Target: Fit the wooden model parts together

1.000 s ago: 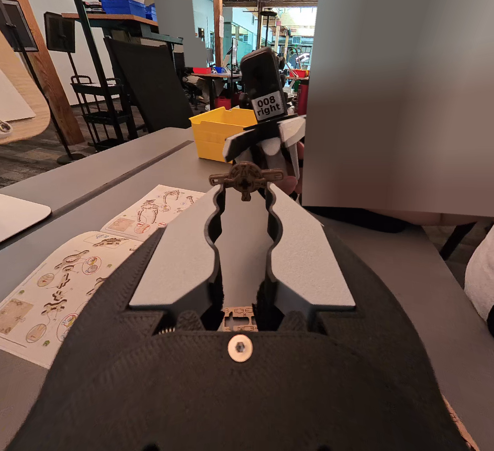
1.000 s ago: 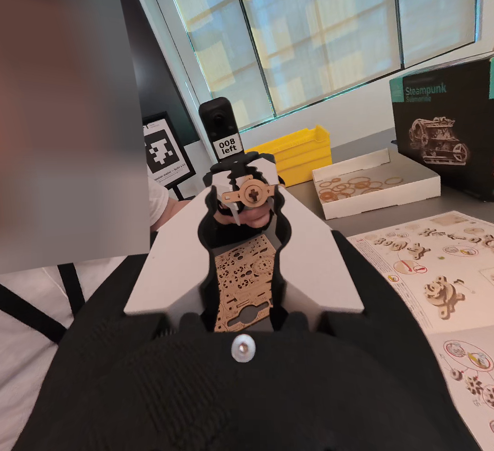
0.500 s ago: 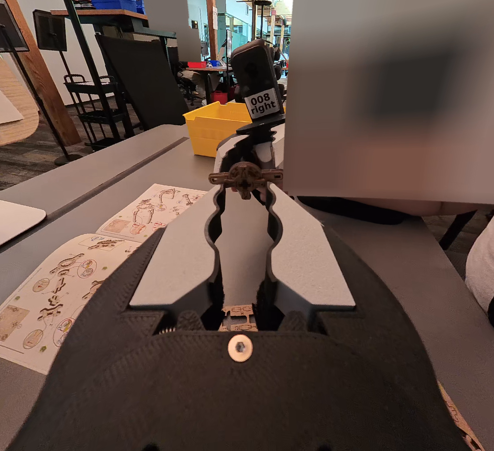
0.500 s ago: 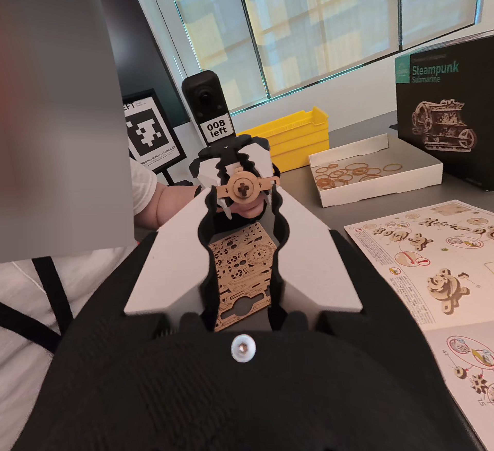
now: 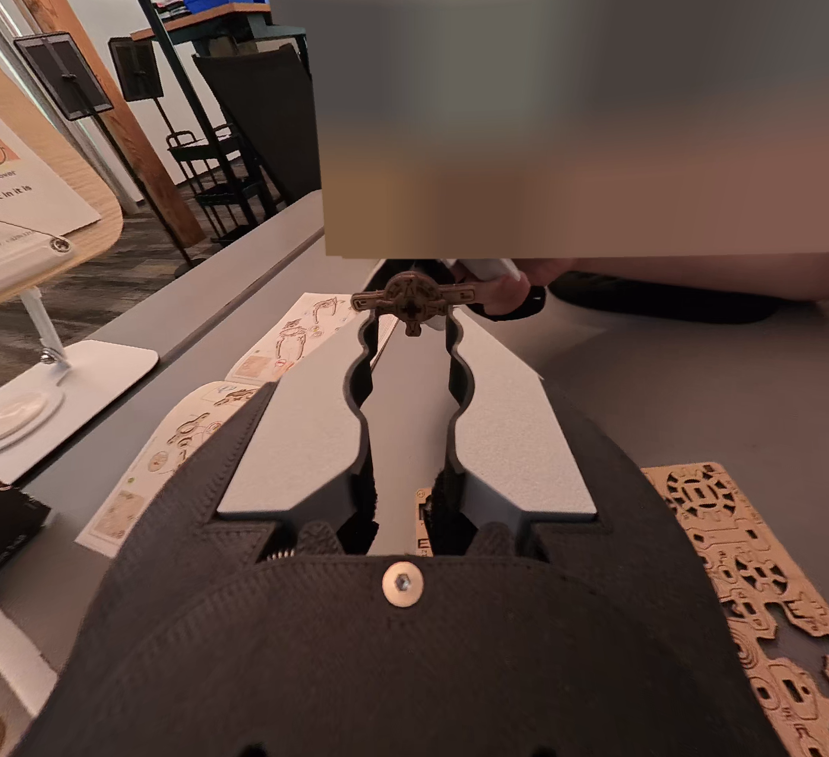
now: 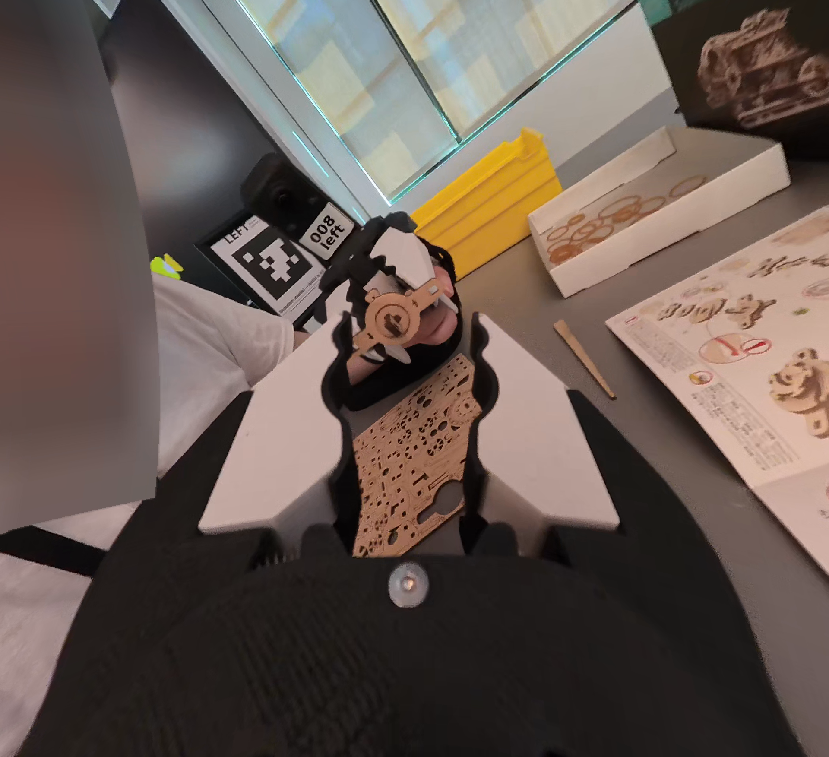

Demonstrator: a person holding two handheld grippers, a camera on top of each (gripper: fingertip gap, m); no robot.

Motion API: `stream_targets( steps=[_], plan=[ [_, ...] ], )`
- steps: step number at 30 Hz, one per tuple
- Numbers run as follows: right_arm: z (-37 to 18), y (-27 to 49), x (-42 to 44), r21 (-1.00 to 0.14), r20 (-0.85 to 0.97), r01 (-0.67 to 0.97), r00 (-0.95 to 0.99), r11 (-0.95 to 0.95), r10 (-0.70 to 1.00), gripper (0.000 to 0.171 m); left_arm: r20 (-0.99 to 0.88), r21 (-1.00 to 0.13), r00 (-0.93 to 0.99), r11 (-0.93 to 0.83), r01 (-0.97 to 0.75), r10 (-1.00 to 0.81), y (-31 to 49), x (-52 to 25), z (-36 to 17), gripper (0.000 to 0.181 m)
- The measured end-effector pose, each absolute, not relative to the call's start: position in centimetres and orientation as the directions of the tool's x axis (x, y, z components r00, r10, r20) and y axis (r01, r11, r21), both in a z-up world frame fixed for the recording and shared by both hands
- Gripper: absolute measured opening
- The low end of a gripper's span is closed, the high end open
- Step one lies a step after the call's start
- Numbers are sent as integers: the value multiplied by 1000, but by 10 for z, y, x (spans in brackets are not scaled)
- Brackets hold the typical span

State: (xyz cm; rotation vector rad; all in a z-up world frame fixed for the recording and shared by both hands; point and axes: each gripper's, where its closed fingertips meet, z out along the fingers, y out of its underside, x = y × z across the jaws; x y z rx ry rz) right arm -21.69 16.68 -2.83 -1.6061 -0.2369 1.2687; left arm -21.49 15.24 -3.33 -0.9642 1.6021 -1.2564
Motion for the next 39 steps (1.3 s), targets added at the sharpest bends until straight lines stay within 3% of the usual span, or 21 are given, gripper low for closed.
stream_targets(
  steps=[6, 14, 23, 39],
  plan=[
    [-33, 165, -224, -811, -582, -371, 430, -453, 690, 46, -161, -977, -339, 198, -76, -927, 150, -214, -36, 28],
    [-22, 161, -225, -862, -497, -350, 450, -366, 742, 40, 1, -996, -396, 35, -84, -918, 145, -215, -29, 28],
    [-26, 159, -229, -839, -536, -353, 404, -414, 741, 40, -36, -992, -390, 79, -95, -920, 146, -216, -33, 28],
    [-21, 155, -229, -833, -540, -364, 372, -417, 755, 36, 72, -995, -453, -33, -94, -888, 143, -220, -26, 28]
  ],
)
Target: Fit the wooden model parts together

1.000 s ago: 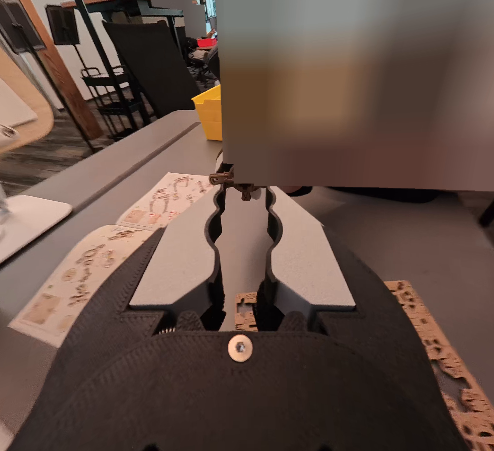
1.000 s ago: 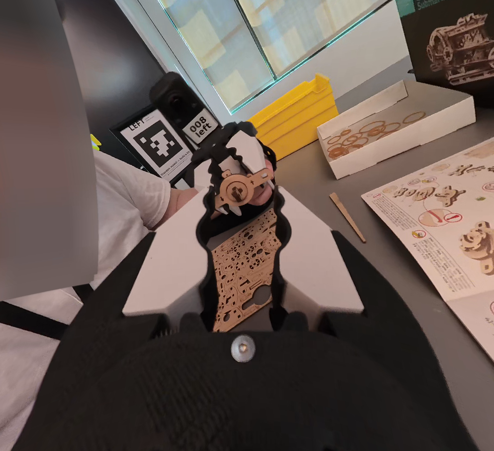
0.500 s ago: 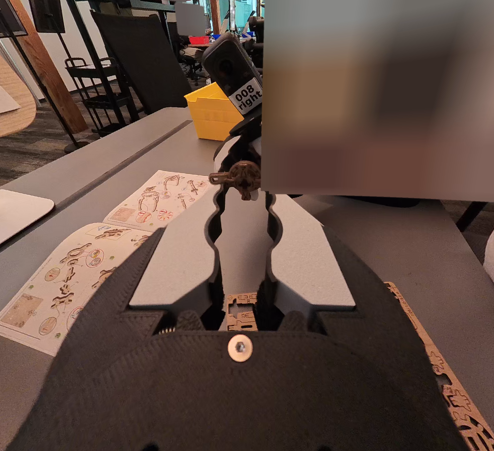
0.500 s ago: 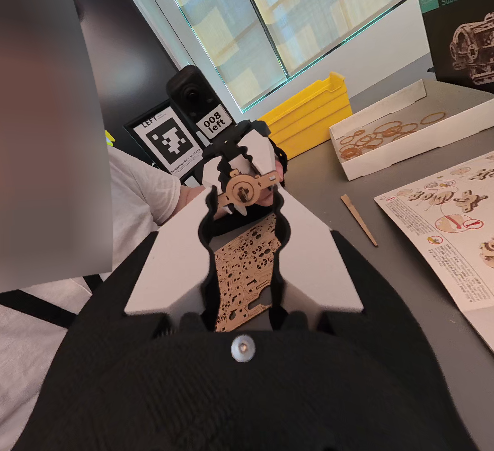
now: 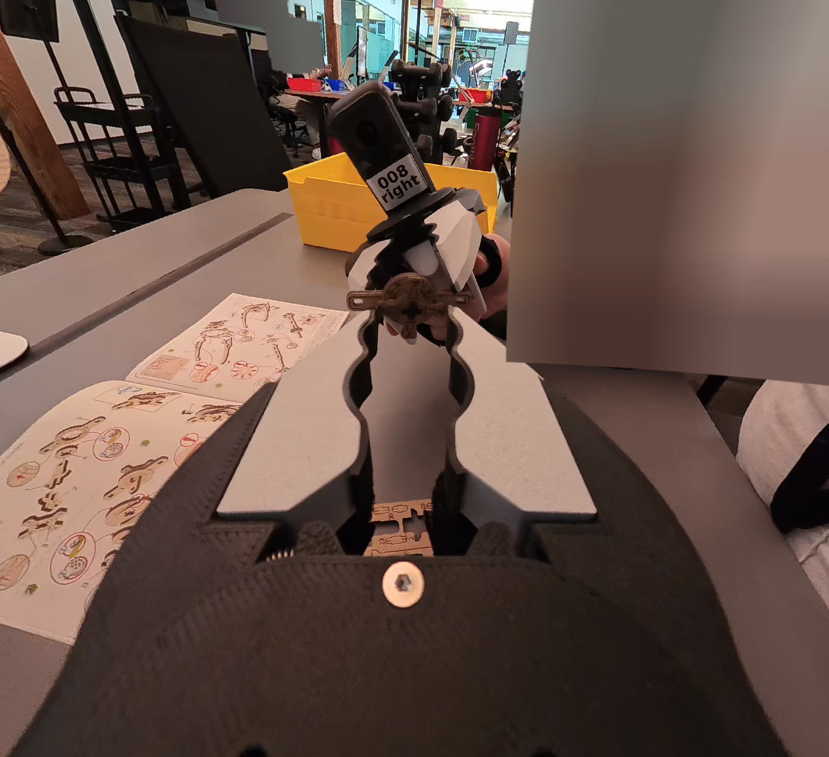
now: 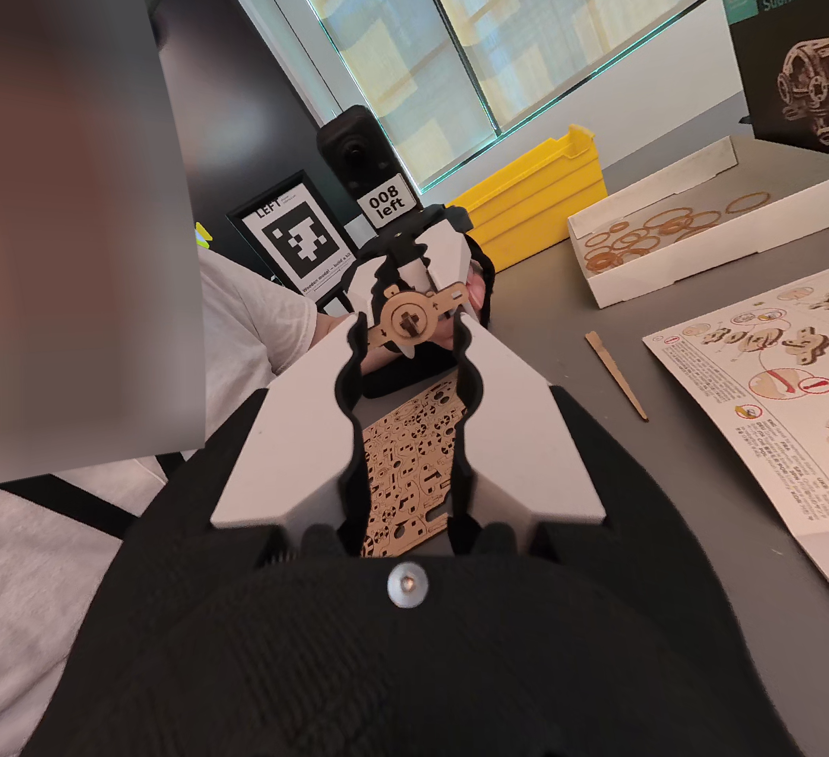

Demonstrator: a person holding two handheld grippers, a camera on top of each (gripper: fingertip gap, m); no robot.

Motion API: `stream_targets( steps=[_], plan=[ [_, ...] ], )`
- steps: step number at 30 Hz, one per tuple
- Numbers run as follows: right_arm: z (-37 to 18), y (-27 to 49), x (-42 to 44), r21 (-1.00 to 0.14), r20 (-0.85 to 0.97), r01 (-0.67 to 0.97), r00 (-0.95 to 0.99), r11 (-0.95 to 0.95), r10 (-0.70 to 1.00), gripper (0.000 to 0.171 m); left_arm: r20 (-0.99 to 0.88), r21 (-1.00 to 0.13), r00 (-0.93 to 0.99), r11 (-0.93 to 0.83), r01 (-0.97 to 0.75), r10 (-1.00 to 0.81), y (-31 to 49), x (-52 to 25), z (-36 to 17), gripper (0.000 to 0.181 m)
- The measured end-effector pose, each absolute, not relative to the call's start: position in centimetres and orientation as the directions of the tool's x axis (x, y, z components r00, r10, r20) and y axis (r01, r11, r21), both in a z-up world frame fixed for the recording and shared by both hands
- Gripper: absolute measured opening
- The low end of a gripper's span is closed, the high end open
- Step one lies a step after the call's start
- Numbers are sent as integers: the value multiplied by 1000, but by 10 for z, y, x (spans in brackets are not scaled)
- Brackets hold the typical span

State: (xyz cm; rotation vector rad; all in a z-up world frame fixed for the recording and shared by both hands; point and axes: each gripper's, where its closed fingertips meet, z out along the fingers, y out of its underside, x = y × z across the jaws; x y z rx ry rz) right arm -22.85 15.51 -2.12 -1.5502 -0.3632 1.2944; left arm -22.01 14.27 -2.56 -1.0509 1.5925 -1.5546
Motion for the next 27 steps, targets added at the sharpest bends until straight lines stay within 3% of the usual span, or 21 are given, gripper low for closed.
stream_targets(
  steps=[4, 18, 27],
  plan=[
    [-20, 155, -227, -835, -536, -369, 373, -409, 757, 29, 71, -996, -435, -39, -83, -897, 146, -220, -23, 29],
    [-23, 159, -224, -808, -578, -391, 378, -441, 723, 28, 10, -996, -406, 27, -86, -914, 148, -217, -30, 23],
    [-23, 165, -218, -696, -697, -494, 291, -521, 656, 25, -206, -962, -300, 249, -114, -932, 155, -210, -48, 28]
  ],
)
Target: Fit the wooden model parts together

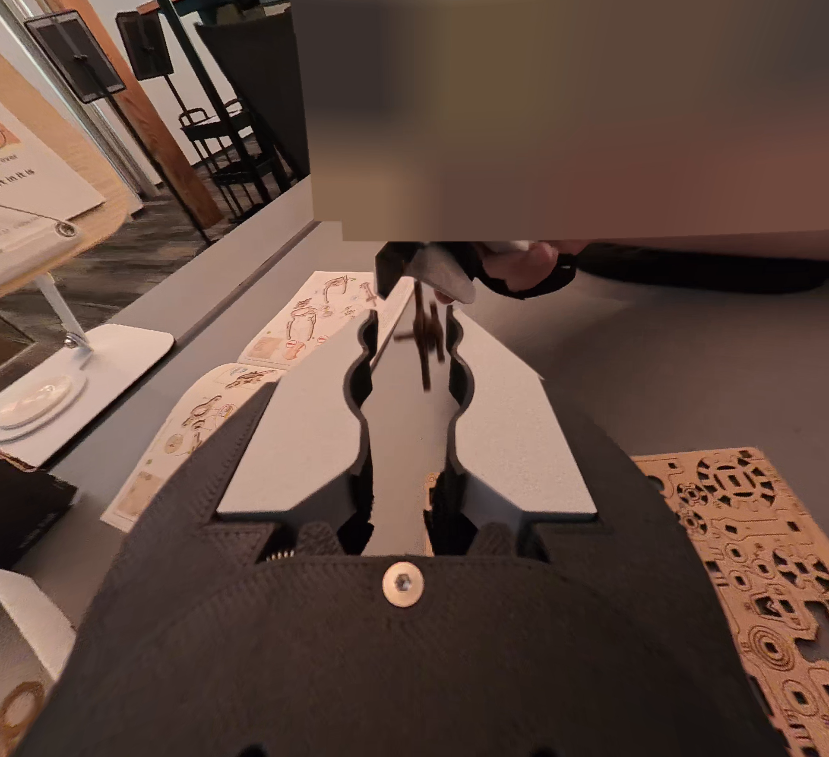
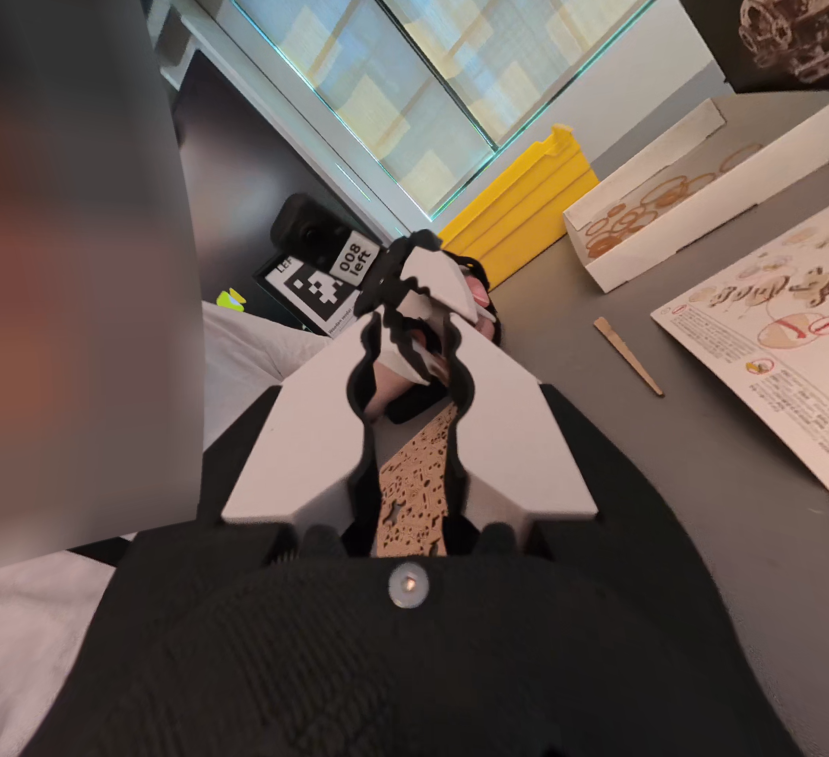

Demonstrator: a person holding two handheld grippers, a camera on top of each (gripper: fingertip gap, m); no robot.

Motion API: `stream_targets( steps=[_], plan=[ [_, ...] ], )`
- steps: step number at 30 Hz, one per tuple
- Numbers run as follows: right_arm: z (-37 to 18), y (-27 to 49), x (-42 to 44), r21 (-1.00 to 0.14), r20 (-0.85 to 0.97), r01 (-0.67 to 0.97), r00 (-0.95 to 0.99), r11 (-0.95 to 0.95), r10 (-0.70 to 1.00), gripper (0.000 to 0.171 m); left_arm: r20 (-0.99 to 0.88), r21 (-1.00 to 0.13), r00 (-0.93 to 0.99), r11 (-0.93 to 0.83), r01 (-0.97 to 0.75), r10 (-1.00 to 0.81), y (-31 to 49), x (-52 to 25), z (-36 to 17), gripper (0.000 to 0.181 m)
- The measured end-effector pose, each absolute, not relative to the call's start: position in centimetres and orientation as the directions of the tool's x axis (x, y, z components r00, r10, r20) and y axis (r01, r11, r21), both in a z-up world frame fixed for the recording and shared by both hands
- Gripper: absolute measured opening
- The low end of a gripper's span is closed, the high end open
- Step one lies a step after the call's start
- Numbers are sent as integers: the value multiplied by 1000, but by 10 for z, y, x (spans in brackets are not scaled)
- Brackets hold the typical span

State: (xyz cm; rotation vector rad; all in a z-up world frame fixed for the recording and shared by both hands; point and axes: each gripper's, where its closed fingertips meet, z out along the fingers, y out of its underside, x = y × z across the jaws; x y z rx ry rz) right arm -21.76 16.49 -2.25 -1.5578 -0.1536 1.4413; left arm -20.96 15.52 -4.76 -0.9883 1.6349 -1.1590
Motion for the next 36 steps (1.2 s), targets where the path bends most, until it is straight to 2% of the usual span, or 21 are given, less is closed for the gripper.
stream_targets(
  steps=[4, 6, 9, 12, 14, 17, 19, 21, 23, 25, 31, 36],
  plan=[
    [-41, 171, -215, -649, -754, -491, 311, -581, 579, 3, -248, -938, -322, 309, -154, -914, 151, -208, -60, 15],
    [-50, 173, -213, -664, -746, -461, 359, -589, 561, 5, -251, -932, -322, 318, -175, -913, 152, -208, -64, 16],
    [-58, 168, -207, -750, -658, -340, 474, -568, 585, 11, -224, -931, -331, 301, -206, -917, 156, -209, -68, 22],
    [-67, 153, -200, -845, -497, -139, 564, -517, 660, 16, -150, -907, -431, 297, -297, -890, 148, -216, -87, 26],
    [-83, 141, -198, -869, -376, 37, 599, -493, 707, 21, -119, -867, -492, 331, -371, -862, 142, -221, -107, 30],
    [-124, 118, -201, -805, -254, 315, 583, -503, 771, 30, -154, -821, -532, 407, -401, -833, 134, -223, -124, 28],
    [-144, 109, -206, -744, -252, 404, 567, -532, 784, 30, -178, -805, -543, 439, -400, -821, 129, -223, -128, 25],
    [-156, 104, -211, -689, -284, 444, 561, -573, 777, 31, -178, -787, -545, 451, -421, -819, 127, -223, -134, 25],
    [-158, 106, -213, -687, -264, 458, 566, -564, 781, 26, -166, -771, -547, 454, -447, -820, 127, -223, -141, 25],
    [-160, 109, -209, -679, -204, 496, 580, -541, 789, 9, -172, -762, -544, 461, -454, -821, 129, -223, -143, 23],
    [-143, 116, -210, -735, -246, 406, 588, -544, 771, 8, -176, -788, -522, 437, -433, -835, 135, -222, -134, 22],
    [-131, 122, -208, -779, -182, 397, 598, -485, 781, 8, -95, -839, -529, 354, -414, -843, 132, -223, -120, 14]
  ],
)
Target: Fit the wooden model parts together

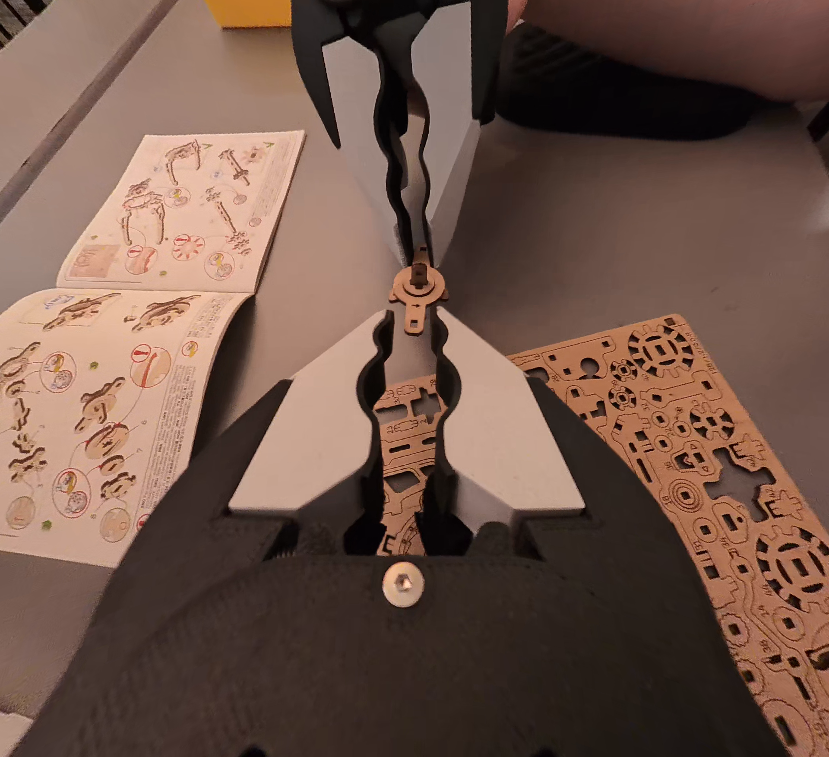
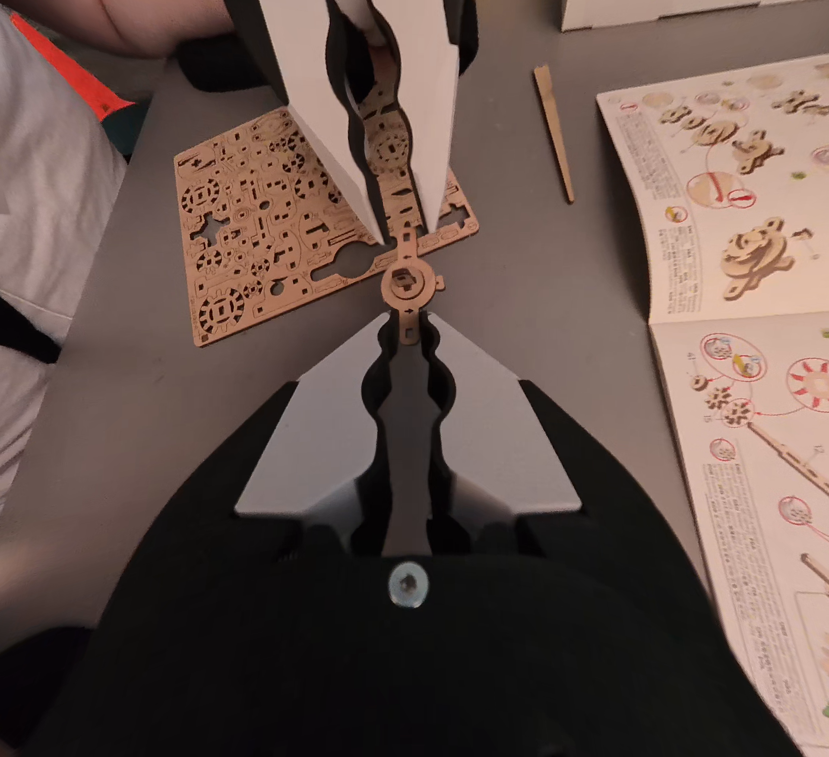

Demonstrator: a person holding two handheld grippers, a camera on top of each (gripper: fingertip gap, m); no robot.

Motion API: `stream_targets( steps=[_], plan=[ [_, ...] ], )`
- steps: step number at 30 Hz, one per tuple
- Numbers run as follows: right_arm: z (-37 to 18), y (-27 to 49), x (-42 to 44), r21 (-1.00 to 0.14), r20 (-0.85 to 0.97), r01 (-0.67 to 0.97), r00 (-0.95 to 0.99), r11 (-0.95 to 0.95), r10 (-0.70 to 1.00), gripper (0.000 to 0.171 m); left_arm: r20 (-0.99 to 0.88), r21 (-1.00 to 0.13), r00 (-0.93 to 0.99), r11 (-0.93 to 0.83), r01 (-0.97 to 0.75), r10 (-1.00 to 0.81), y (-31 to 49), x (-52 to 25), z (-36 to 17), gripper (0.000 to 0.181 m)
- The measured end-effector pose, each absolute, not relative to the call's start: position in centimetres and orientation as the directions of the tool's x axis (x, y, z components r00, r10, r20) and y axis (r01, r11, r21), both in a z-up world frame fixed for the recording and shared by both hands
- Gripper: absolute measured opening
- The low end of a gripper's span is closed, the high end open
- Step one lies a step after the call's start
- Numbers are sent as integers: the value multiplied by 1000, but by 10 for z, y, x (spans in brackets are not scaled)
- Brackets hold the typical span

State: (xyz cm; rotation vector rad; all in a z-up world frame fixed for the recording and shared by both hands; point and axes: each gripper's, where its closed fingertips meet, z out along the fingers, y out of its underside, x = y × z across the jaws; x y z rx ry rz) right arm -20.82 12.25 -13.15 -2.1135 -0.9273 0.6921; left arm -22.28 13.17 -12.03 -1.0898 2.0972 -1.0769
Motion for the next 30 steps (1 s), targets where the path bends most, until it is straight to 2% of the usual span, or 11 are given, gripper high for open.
stream_targets(
  steps=[3, 5, 7, 12, 17, 21, 30],
  plan=[
    [-122, 124, -210, -804, -210, 347, 595, -483, 776, 8, -119, -843, -517, 361, -399, -848, 135, -222, -117, 15],
    [-110, 128, -211, -823, -282, 251, 597, -509, 751, 8, -163, -835, -511, 393, -384, -844, 137, -221, -116, 21],
    [-96, 128, -212, -833, -383, 136, 558, -536, 736, 7, -230, -830, -501, 437, -346, -834, 140, -220, -113, 17],
    [-78, 124, -213, -791, -549, -15, 459, -612, 698, 7, -312, -874, -463, 441, -202, -830, 142, -220, -83, 18],
    [-78, 120, -217, -729, -642, -50, 393, -682, 658, 7, -393, -880, -455, 470, -65, -799, 136, -227, -61, 8],
    [-79, 118, -220, -677, -702, -67, 355, -732, 617, 7, -408, -875, -464, 482, -47, -786, 133, -228, -60, 2],
    [-74, 110, -225, -572, -808, -97, 239, -815, 539, 7, -419, -871, -503, 492, -15, -756, 125, -234, -59, 6]
  ],
)
